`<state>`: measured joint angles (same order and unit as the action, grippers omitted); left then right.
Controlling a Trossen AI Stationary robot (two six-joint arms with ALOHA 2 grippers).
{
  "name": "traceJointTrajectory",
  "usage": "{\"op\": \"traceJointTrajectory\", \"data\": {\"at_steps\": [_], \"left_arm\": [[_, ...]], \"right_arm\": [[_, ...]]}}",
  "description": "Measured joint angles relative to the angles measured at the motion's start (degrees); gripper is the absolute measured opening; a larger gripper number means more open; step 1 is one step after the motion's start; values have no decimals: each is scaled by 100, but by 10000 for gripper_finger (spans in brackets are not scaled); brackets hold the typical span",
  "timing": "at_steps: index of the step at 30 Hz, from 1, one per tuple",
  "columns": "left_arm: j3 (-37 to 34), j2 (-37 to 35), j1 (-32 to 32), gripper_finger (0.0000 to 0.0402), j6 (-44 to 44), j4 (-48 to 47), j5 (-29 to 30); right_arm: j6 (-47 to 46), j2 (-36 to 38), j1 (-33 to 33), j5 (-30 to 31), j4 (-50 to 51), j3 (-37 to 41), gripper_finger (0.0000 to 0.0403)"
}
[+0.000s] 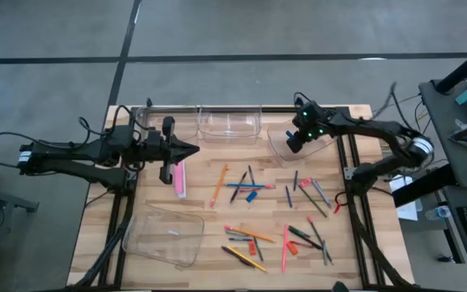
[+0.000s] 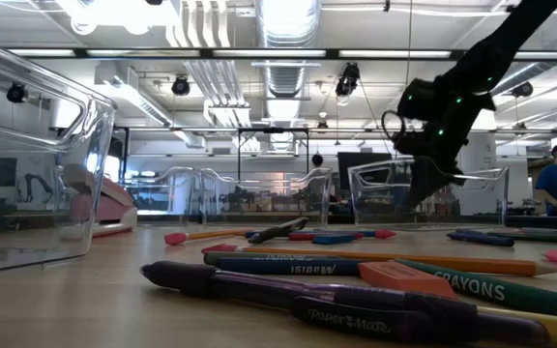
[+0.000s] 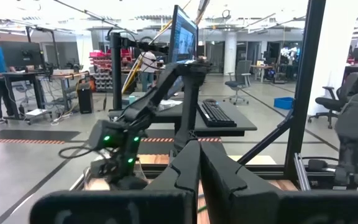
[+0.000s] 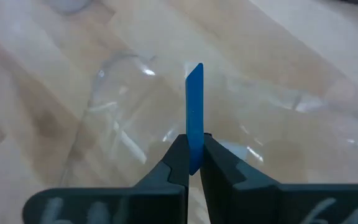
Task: Sort crayons/erasers/pens/pencils in bins
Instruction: Put the blue eraser into the top right transparent bin
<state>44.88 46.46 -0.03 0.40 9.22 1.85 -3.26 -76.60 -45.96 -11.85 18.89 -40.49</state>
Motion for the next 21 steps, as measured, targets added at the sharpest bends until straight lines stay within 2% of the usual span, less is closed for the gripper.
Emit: {"op": "traceJointTrajectory", "data": {"at_steps": [5,8,13,21], "left_arm": [[0,40,1,0,-2,-16,0],[0,62,-1,0,-4,4,0],[0,60,-1,0,-4,-17,0],[0,39,-1,0,-7,-24,-2]], "right_arm": [[-165,-656,4,3,-258,-434,13],[-304,-861,5,262,-449,-666,13],[-322,-981,-58,1020,-397,-980,13],[-375,-928,-573,1044,66,-1268,13]]}}
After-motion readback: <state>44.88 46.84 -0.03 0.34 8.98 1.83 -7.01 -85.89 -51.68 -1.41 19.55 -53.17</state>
